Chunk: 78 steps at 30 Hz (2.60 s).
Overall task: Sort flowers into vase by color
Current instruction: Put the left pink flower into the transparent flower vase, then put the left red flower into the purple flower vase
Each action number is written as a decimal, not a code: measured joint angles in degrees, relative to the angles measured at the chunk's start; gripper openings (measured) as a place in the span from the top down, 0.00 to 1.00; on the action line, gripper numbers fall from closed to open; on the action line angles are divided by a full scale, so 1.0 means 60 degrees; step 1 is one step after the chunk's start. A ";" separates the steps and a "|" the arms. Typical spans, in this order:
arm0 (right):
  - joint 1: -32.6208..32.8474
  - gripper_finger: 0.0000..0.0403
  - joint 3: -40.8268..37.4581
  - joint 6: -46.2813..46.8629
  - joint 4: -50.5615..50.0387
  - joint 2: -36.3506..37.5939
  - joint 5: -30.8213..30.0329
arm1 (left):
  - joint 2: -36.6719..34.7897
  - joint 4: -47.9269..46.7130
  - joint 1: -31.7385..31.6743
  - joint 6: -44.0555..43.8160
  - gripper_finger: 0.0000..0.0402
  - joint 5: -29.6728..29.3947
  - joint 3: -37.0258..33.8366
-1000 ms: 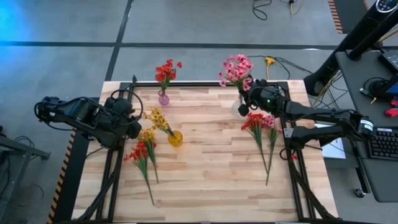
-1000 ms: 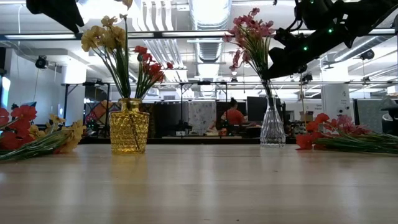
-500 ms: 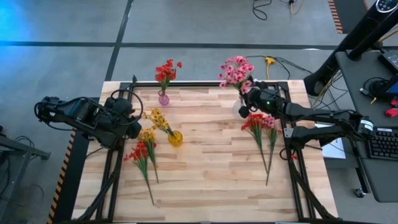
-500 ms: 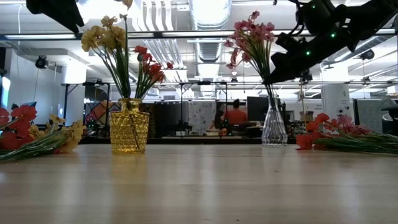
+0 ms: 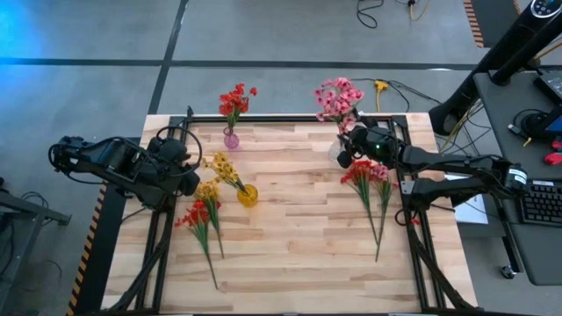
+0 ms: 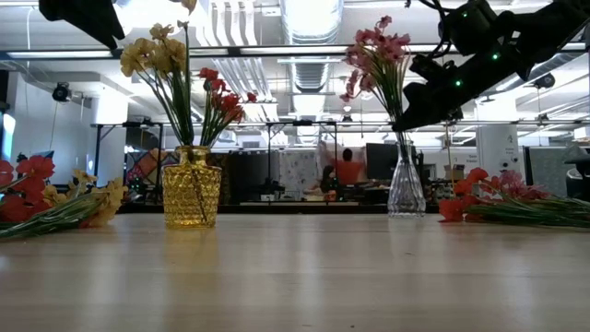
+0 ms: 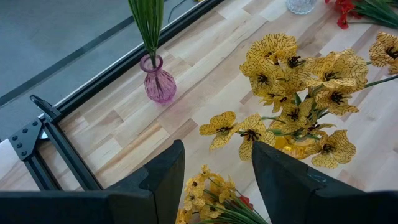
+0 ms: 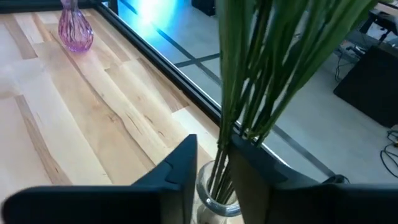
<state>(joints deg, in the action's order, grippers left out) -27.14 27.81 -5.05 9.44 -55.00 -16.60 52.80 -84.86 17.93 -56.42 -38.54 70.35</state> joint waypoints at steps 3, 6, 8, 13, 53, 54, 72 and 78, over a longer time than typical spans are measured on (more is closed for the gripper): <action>0.0000 0.72 0.0000 0.0134 -0.0005 0.0014 -0.0001 | 0.0000 0.0000 -0.0004 0.0000 0.58 0.0004 0.0000; 0.0000 0.66 0.0004 0.0195 -0.0049 0.0029 0.0002 | 0.0000 0.0000 -0.0004 -0.0004 0.58 0.0007 0.0000; 0.0000 0.62 0.0004 0.0208 -0.0060 0.0029 0.0011 | 0.0000 -0.0002 -0.0004 -0.0040 0.58 0.0010 0.0000; 0.0000 0.56 0.0007 0.0271 -0.0179 0.0084 0.0027 | 0.0000 -0.0004 -0.0001 -0.0216 0.58 0.0023 0.0000; 0.1220 0.52 0.0065 0.1495 -0.1626 0.2098 0.0619 | 0.1982 -0.0883 0.0925 -0.4442 0.58 0.3677 -0.0124; 0.1269 0.52 0.0076 0.1491 -0.1626 0.2098 0.0623 | 0.2036 -0.0843 0.1181 -0.4823 0.58 0.3878 -0.0124; 0.1720 0.52 0.0934 0.1236 -0.2918 0.2095 0.1090 | 0.4142 0.0504 0.5292 -1.1594 0.58 0.5519 -0.0124; 0.1923 0.52 0.1104 0.1213 -0.2964 0.2084 0.1090 | 0.5524 0.1155 0.5737 -1.2715 0.52 0.5581 -0.0124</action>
<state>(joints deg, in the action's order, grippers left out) -15.60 34.44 2.23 -8.35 -42.50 -10.06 85.94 -77.93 52.36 -132.71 -5.06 69.60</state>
